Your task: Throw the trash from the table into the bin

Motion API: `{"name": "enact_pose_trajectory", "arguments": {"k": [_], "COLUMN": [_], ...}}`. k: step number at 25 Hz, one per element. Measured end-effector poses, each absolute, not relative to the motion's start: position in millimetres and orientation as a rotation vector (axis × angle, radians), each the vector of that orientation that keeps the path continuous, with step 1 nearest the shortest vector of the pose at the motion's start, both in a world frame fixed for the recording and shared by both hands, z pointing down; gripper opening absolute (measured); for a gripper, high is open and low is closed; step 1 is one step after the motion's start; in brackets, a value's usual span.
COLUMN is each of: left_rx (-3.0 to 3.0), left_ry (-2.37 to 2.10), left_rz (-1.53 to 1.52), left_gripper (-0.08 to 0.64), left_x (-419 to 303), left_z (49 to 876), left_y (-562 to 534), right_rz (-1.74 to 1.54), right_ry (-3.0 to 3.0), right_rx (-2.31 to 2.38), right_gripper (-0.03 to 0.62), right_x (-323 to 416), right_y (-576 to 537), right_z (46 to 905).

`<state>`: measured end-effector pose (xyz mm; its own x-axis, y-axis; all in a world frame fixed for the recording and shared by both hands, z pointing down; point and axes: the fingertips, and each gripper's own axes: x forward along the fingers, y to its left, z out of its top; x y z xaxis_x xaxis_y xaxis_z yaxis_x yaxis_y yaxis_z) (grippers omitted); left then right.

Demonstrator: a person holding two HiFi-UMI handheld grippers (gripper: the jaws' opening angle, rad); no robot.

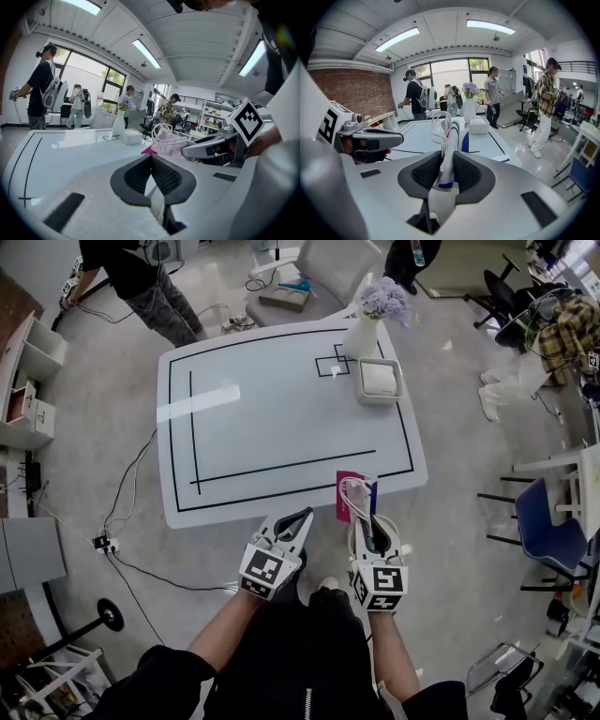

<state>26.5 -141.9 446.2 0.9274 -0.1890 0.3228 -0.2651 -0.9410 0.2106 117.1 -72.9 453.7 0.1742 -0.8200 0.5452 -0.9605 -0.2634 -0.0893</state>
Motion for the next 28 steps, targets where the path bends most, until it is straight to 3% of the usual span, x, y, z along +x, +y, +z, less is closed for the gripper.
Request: {"name": "enact_pose_trajectory", "arguments": {"k": [28], "left_rx": [2.896], "left_ry": [-0.283], "left_rz": [0.426], "left_gripper": [0.008], "left_x": [36], "left_z": [437], "left_y": [127], "right_rz": [0.698], "right_ry": [-1.688], "right_rx": [2.267], "right_gripper": [0.086], "right_x": [129], "right_y": [197], "right_z": [447]}}
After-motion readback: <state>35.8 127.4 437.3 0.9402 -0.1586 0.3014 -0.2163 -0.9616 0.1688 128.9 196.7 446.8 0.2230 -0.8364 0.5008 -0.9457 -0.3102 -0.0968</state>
